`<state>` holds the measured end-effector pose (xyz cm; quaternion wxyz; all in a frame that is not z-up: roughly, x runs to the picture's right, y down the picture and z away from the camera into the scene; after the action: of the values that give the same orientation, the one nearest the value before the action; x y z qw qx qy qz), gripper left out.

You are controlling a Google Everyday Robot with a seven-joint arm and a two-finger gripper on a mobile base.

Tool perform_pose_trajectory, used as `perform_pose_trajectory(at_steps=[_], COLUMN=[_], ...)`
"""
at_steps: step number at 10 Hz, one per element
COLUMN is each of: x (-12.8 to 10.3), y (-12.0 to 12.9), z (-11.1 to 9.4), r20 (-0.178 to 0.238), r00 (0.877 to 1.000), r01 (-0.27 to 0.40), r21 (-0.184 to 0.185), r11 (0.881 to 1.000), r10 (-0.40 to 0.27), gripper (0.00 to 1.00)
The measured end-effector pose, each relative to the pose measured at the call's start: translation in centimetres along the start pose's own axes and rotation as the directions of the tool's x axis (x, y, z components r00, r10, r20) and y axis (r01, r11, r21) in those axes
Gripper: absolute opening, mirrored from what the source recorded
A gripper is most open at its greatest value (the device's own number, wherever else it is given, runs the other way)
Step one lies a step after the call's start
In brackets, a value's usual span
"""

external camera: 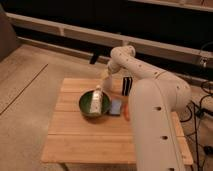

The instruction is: Place the ceramic cup over the eraser

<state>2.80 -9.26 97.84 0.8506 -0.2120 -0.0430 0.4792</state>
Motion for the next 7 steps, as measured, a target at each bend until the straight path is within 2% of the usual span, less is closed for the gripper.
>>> perform_pose_trajectory(at_steps=[2,4,7], x=[0.3,0.33,-0.01], y=[-0.02,-0.46,-0.84], z=[0.72,1.06,1.29], r20=[-0.025,-0.036,-0.038], r00=[1.0,0.999,0.999], r01=[-0.004,-0.006,-0.004], r21=[-0.016,-0.022,-0.037], r11=[1.0,1.0,0.999], r10=[0.004,0.005,0.003], gripper=[0.64,0.49,0.17])
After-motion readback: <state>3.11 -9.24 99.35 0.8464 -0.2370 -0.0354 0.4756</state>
